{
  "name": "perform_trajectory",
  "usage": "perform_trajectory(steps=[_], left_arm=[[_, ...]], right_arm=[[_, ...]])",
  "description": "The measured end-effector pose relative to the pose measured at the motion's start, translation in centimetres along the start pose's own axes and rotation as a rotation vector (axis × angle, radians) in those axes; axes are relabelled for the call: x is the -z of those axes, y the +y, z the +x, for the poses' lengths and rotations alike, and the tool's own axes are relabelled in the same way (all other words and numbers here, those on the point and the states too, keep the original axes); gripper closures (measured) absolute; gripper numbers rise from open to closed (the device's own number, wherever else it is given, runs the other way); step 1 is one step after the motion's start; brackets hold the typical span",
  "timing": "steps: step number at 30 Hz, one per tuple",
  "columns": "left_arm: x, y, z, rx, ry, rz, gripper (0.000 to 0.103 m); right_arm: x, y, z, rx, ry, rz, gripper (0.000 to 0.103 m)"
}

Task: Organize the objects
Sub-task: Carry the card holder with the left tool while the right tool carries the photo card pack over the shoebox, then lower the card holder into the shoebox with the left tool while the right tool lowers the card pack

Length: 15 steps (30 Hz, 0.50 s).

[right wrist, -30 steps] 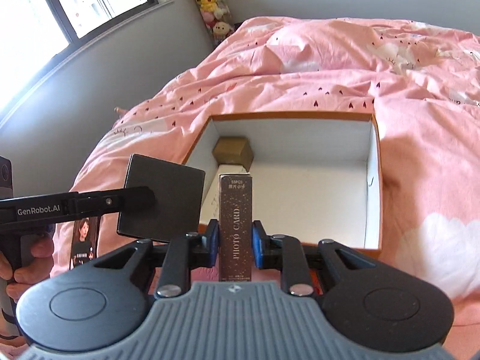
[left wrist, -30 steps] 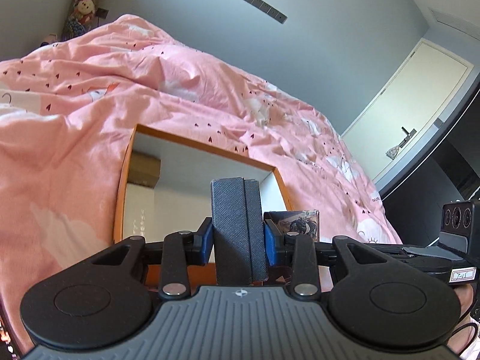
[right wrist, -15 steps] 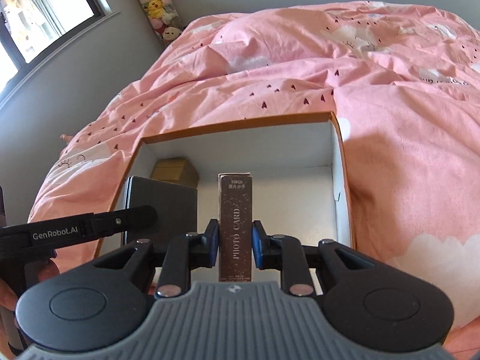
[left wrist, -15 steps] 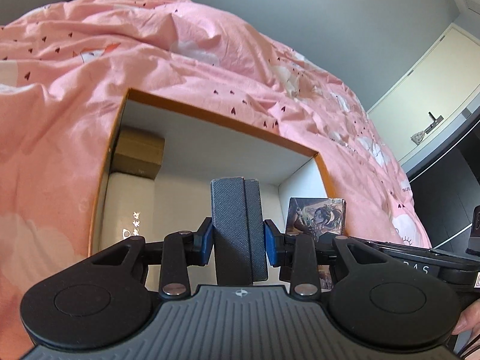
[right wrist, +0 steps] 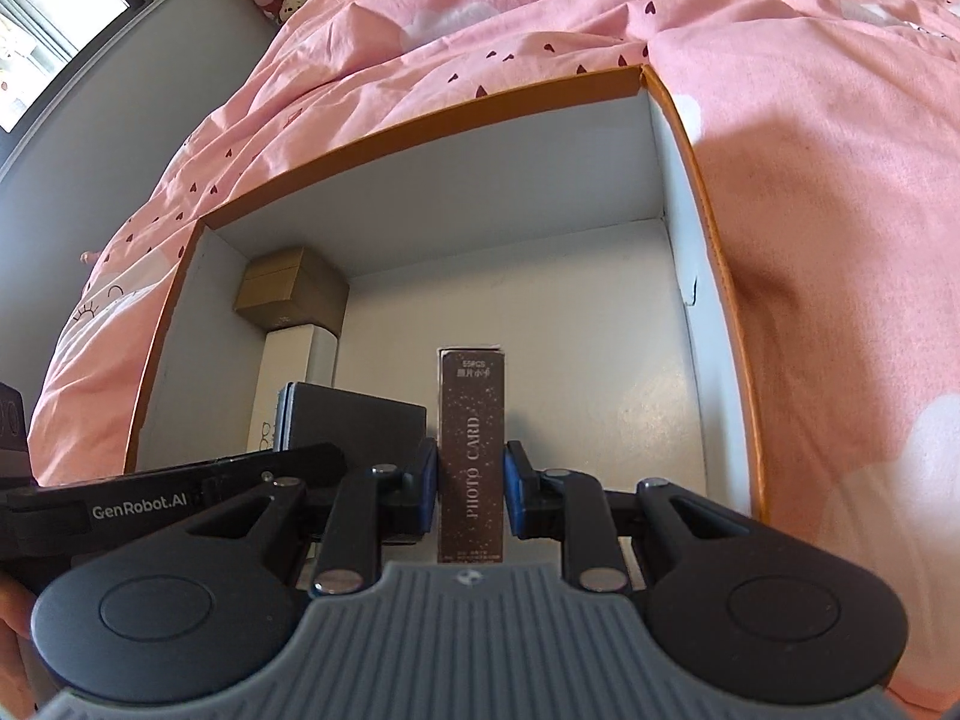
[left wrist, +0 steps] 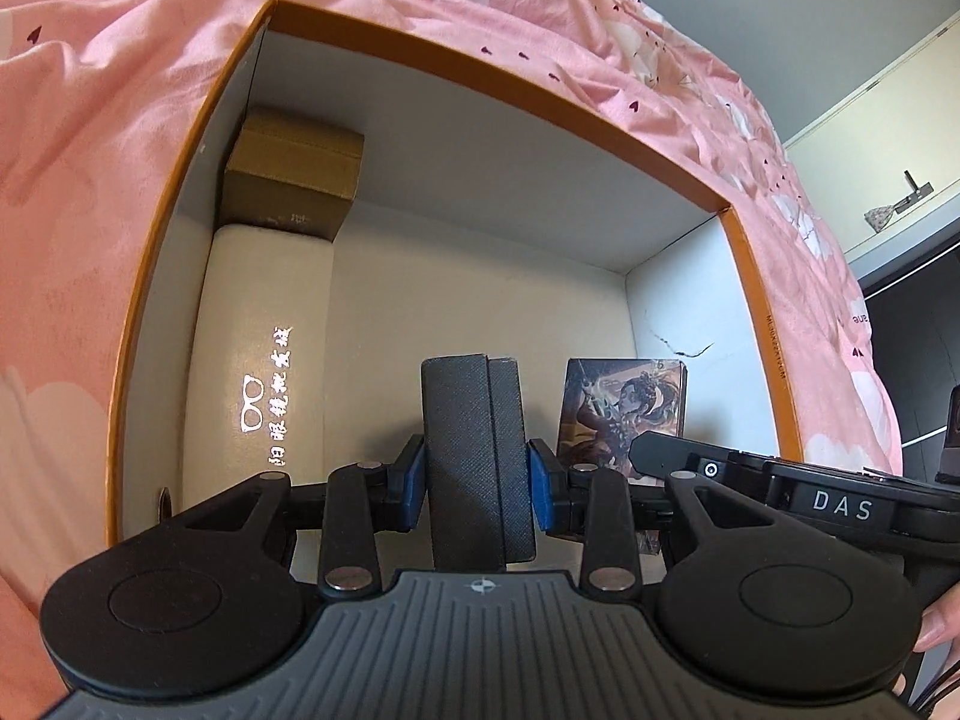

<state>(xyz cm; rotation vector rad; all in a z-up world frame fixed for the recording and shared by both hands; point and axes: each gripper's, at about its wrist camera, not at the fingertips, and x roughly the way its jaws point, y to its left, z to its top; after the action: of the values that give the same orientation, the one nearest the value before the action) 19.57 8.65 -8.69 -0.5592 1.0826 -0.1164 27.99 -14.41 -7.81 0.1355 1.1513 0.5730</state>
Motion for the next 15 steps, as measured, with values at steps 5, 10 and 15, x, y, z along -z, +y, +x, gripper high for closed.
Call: perform_trajectory(steps=[5, 10, 15], left_arm=[[-0.1, 0.5, 0.3, 0.010, 0.056, -0.013, 0.064], [-0.5, 0.9, 0.3, 0.016, 0.094, -0.023, 0.063], [-0.7, 0.1, 0.0, -0.043, 0.107, 0.046, 0.050]], right_arm=[[-0.1, -0.2, 0.9, -0.008, 0.018, 0.005, 0.079], [0.0, -0.5, 1.2, -0.016, 0.027, 0.011, 0.079], [0.2, -0.8, 1.5, -0.016, 0.045, 0.012, 0.079]])
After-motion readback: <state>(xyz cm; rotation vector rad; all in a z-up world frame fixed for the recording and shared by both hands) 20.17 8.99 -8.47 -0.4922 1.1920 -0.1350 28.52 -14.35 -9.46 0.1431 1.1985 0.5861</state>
